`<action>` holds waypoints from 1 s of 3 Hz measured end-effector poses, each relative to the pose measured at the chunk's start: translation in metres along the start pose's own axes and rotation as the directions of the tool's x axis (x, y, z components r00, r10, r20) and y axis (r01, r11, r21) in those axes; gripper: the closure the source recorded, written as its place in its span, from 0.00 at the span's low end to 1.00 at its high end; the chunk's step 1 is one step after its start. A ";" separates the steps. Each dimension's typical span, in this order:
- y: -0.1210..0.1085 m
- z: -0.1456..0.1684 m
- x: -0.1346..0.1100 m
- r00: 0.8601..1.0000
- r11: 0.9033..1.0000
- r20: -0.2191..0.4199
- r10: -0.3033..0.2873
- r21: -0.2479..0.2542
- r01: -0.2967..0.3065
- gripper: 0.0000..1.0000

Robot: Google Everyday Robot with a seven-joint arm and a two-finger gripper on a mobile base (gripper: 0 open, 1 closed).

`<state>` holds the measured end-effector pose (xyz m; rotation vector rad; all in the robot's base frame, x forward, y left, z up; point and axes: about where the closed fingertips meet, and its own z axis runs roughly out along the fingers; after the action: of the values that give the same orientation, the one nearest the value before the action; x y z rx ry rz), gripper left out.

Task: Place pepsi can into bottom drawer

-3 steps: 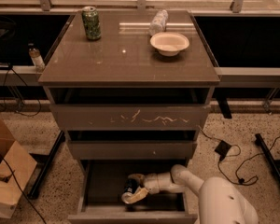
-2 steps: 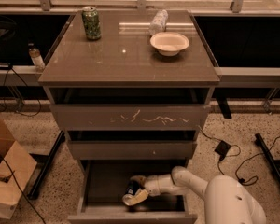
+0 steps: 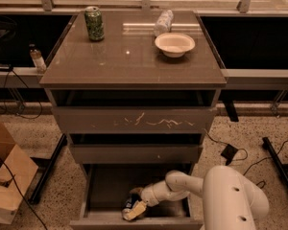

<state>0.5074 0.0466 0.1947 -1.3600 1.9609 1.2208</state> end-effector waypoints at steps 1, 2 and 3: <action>0.008 0.007 0.003 0.999 1.000 -0.031 0.015 0.011 -0.014 0.14; 0.001 0.005 -0.011 1.000 0.998 0.011 0.008 0.056 -0.009 0.00; -0.022 0.005 -0.037 0.996 0.994 0.090 -0.011 0.110 0.001 0.00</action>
Offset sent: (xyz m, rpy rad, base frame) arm 0.0310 0.0118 0.0248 0.0286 -0.0894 -0.1343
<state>0.5416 0.0671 0.2111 -1.2341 1.9300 1.1342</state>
